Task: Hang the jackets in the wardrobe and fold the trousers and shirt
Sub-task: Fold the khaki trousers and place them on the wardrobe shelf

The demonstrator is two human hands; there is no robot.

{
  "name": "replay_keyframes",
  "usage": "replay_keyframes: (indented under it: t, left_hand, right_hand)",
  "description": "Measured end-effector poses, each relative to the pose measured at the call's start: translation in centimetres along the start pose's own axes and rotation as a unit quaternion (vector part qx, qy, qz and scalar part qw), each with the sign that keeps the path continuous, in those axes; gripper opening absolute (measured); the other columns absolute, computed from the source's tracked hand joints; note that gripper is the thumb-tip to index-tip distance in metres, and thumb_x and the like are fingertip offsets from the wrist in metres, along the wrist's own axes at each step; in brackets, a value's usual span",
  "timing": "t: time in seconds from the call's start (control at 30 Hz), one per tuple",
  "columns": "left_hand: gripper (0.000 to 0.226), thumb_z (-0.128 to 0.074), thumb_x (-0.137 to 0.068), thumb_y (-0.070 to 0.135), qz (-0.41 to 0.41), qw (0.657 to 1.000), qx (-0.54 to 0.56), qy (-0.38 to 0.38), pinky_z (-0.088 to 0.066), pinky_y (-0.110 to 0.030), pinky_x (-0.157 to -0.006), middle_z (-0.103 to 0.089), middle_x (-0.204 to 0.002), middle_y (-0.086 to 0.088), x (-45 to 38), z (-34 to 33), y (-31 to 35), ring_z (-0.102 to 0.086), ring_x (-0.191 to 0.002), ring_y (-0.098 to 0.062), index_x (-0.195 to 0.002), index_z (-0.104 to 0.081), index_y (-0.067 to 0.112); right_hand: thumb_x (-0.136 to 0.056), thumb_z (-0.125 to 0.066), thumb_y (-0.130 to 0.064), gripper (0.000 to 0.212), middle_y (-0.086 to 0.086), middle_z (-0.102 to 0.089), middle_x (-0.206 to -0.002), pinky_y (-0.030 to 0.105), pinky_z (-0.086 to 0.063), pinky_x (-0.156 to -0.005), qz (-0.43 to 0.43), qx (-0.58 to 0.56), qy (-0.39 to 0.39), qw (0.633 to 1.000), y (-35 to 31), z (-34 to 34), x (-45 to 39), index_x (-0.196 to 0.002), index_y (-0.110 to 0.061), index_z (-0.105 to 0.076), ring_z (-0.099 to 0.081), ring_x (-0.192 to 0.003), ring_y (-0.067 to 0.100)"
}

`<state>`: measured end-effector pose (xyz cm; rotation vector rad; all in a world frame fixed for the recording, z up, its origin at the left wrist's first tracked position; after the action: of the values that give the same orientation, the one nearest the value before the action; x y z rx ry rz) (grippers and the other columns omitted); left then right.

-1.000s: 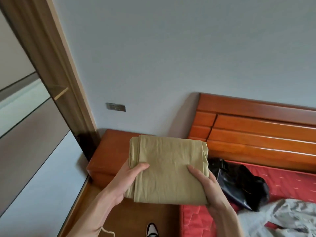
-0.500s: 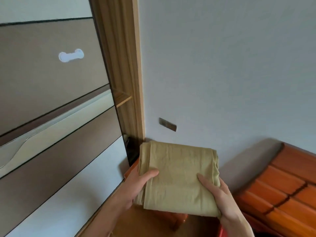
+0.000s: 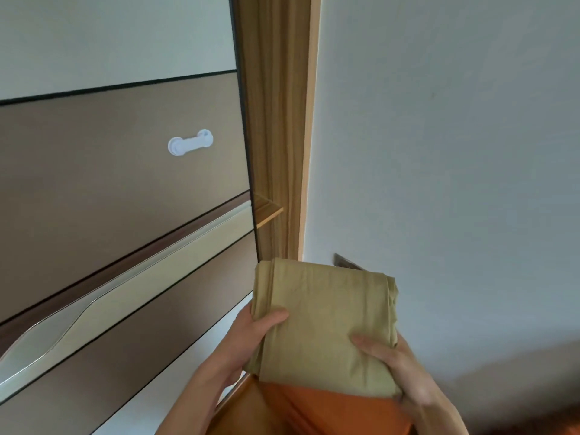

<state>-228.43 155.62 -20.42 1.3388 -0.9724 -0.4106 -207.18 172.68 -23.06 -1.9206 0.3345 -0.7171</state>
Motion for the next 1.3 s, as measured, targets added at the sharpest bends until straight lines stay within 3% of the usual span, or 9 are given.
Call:
replay_keyframes:
  t: [0.3,0.47,0.63,0.7,0.83,0.97,1.03,1.17,1.3]
  left_hand:
    - [0.051,-0.081,-0.083,0.052,0.0,0.999,-0.004,-0.045,-0.059,-0.017,-0.069,-0.079,-0.109,0.009,-7.8,3.5,4.1,-0.076,-0.098,-0.01,-0.126,-0.067,0.029]
    - [0.064,-0.023,-0.098,0.079,0.022,0.999,0.011,-0.039,-0.057,-0.022,-0.079,-0.078,-0.115,0.009,-12.8,4.3,6.0,-0.074,-0.108,-0.008,-0.116,-0.075,0.047]
    - [0.034,-0.035,-0.112,0.046,-0.113,0.983,-0.108,0.091,-0.057,-0.039,-0.083,-0.077,-0.109,0.005,-20.0,6.6,8.5,-0.072,-0.107,-0.021,-0.128,-0.061,0.033]
    - [0.027,-0.043,-0.111,0.028,-0.224,0.906,-0.338,0.122,-0.053,-0.041,-0.095,-0.069,-0.121,0.01,-22.3,8.0,9.3,-0.064,-0.115,-0.021,-0.134,-0.056,0.029]
    - [0.035,-0.061,-0.096,0.018,-0.369,0.603,-0.705,0.059,-0.028,-0.047,-0.126,-0.063,-0.133,-0.003,-26.9,8.3,11.7,-0.05,-0.139,-0.024,-0.131,-0.067,0.014]
    - [0.047,-0.048,-0.103,0.027,-0.244,0.351,-0.903,0.043,0.01,-0.05,-0.129,-0.056,-0.145,-0.015,-30.2,7.0,14.9,-0.043,-0.143,-0.034,-0.144,-0.054,0.004]
    - [0.047,-0.048,-0.106,0.027,-0.144,0.238,-0.96,0.037,0.005,-0.054,-0.128,-0.058,-0.145,-0.017,-31.3,6.1,15.6,-0.046,-0.141,-0.035,-0.146,-0.053,0.004]
    - [0.049,-0.058,-0.104,0.035,0.001,0.147,-0.989,0.027,-0.021,-0.069,-0.12,-0.06,-0.142,-0.019,-33.1,4.6,15.6,-0.05,-0.138,-0.041,-0.144,-0.055,0.008]
    - [0.063,-0.061,-0.101,0.044,-0.018,0.084,-0.996,0.001,-0.039,-0.066,-0.109,-0.055,-0.144,-0.021,-33.8,5.0,15.4,-0.05,-0.135,-0.046,-0.151,-0.047,0.009]
  right_hand:
    - [-0.055,-0.101,-0.027,0.088,0.017,-0.074,-0.125,0.04,-0.064,-0.078,0.02,-0.01,0.028,0.999,-2.2,-1.7,-7.6,-0.134,-0.016,-0.064,-0.073,-0.112,0.039]
    - [-0.048,-0.099,-0.023,0.088,0.013,-0.077,-0.117,0.033,-0.064,-0.067,0.037,-0.027,0.072,0.996,-3.7,-0.8,-10.9,-0.129,-0.019,-0.065,-0.077,-0.102,0.033]
    - [-0.062,-0.091,-0.013,0.079,0.016,-0.075,-0.123,0.054,-0.052,-0.1,0.074,-0.088,0.111,0.987,-4.9,0.7,-16.4,-0.135,-0.012,-0.062,-0.074,-0.109,0.038]
    - [-0.07,-0.086,-0.019,0.07,0.018,-0.074,-0.125,0.058,-0.048,-0.108,0.071,-0.114,0.112,0.985,-5.7,1.5,-18.4,-0.136,-0.011,-0.062,-0.072,-0.112,0.041]
    - [-0.069,-0.089,-0.014,0.071,0.016,-0.074,-0.124,0.045,-0.062,-0.084,0.089,-0.105,0.105,0.985,-7.4,3.1,-21.9,-0.135,-0.011,-0.063,-0.074,-0.11,0.037]
    - [-0.071,-0.089,-0.012,0.064,0.018,-0.074,-0.123,0.04,-0.064,-0.072,0.082,-0.099,0.087,0.988,-8.1,4.0,-24.5,-0.131,-0.01,-0.066,-0.074,-0.108,0.038]
    - [-0.073,-0.089,-0.012,0.065,0.019,-0.074,-0.123,0.042,-0.064,-0.073,0.076,-0.102,0.085,0.988,-8.2,4.5,-25.4,-0.133,-0.009,-0.064,-0.074,-0.108,0.04]
    - [-0.072,-0.086,-0.015,0.07,0.015,-0.075,-0.123,0.045,-0.06,-0.086,0.07,-0.087,0.087,0.99,-8.7,4.6,-26.8,-0.137,-0.013,-0.061,-0.074,-0.108,0.038]
    - [-0.066,-0.087,-0.016,0.073,0.011,-0.078,-0.116,0.043,-0.062,-0.077,0.073,-0.058,0.103,0.99,-9.1,4.8,-27.6,-0.134,-0.016,-0.062,-0.077,-0.1,0.034]
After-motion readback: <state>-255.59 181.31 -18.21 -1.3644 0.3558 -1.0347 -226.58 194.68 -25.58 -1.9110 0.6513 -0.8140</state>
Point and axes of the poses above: each hand's wrist, its own x-axis away from the middle knuckle, its own z-axis out of the back of the hand, y = z × x, the point moved 2 cm from there along -x, towards the middle knuckle
